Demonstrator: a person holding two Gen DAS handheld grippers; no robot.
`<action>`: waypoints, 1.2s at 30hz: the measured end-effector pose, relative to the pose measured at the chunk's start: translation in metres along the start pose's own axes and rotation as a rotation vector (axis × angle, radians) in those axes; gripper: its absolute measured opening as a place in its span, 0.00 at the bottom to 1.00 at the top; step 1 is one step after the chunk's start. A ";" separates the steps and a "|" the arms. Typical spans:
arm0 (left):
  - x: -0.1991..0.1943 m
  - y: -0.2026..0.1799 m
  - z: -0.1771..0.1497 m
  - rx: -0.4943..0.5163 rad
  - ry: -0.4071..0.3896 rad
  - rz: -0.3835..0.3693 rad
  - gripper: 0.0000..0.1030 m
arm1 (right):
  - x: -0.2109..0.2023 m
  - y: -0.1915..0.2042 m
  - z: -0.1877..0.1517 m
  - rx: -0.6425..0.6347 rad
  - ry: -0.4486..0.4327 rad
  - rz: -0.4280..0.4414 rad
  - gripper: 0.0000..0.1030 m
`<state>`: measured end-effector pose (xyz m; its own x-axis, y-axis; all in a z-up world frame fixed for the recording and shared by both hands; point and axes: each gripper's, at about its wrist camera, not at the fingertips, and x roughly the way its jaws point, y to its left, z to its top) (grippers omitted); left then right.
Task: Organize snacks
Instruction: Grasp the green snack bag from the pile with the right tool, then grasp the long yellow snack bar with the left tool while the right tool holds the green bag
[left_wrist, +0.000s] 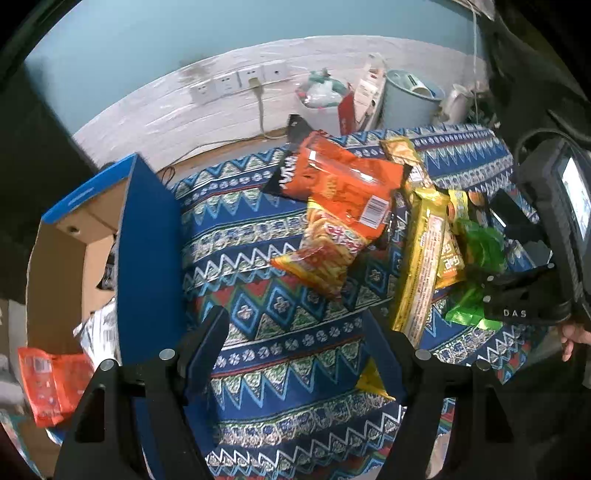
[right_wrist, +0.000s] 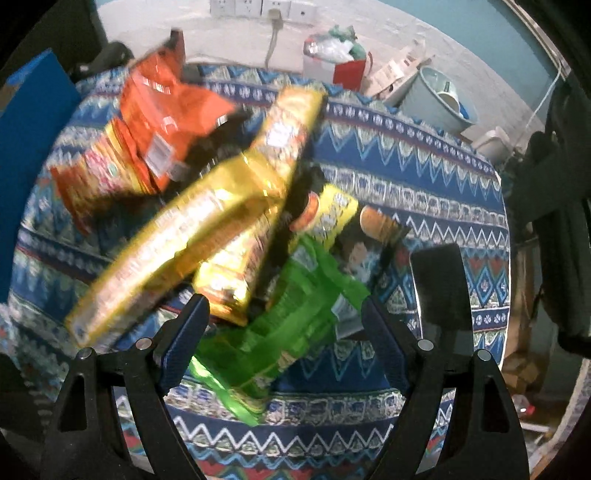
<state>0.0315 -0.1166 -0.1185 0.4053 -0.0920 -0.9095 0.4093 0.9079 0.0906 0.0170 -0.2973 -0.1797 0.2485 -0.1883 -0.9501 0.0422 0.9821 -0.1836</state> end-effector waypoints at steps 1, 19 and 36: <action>0.002 -0.004 0.001 0.013 0.003 0.007 0.74 | 0.003 0.000 -0.002 -0.009 0.006 -0.013 0.81; 0.034 -0.062 0.022 0.087 0.071 -0.088 0.74 | 0.023 -0.044 -0.035 0.100 0.053 0.118 0.81; 0.079 -0.095 0.031 0.123 0.146 -0.164 0.74 | 0.020 -0.079 -0.043 0.123 -0.017 0.165 0.28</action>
<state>0.0502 -0.2231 -0.1858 0.2069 -0.1658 -0.9642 0.5597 0.8284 -0.0223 -0.0226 -0.3791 -0.1951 0.2784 -0.0254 -0.9601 0.1175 0.9930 0.0078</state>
